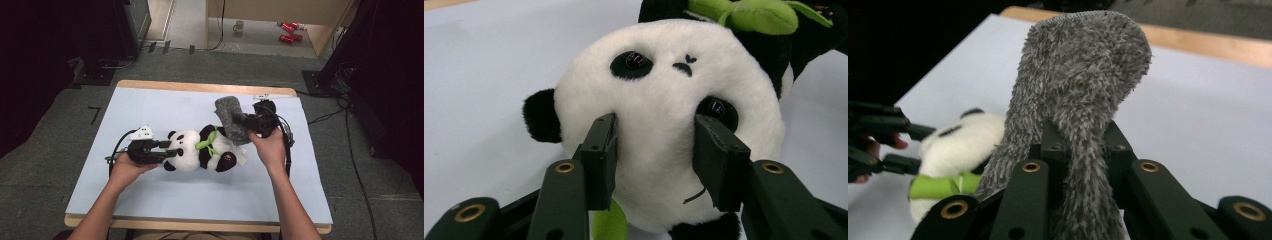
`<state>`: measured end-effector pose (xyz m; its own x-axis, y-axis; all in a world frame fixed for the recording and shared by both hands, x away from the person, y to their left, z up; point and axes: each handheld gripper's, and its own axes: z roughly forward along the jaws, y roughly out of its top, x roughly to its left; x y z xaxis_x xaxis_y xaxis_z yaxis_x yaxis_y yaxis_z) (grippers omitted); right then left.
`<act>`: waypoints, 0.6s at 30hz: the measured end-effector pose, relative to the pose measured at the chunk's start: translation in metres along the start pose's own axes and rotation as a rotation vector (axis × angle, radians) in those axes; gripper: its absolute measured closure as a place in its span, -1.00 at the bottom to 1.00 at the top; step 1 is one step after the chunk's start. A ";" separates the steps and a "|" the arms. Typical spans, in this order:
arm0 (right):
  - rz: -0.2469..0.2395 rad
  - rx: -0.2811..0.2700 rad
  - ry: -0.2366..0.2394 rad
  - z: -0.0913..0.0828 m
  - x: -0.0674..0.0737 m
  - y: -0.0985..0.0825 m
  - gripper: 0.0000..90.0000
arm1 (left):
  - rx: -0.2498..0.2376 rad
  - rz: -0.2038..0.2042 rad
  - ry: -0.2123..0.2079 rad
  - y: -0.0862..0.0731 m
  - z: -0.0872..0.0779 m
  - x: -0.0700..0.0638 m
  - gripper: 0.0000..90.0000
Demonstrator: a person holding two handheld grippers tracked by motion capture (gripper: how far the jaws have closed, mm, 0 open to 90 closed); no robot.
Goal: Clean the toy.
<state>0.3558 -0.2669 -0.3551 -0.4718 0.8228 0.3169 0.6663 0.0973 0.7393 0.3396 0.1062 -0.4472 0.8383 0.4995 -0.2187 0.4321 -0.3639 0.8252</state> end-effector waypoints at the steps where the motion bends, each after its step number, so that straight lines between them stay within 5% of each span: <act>1: 0.005 0.018 0.000 0.005 -0.001 -0.005 0.73 | 0.001 -0.008 -0.003 0.000 0.000 0.001 0.20; 6: 0.008 0.063 -0.047 0.019 -0.009 -0.024 0.72 | -0.011 -0.069 -0.015 0.001 0.003 0.006 0.22; 18: 0.052 0.099 -0.093 0.022 -0.034 -0.037 0.72 | -0.025 -0.092 -0.026 0.000 0.004 0.010 0.22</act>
<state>0.3594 -0.2860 -0.4065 -0.3823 0.8761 0.2937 0.7444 0.1037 0.6596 0.3498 0.1082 -0.4512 0.8036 0.5096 -0.3075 0.4997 -0.2971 0.8137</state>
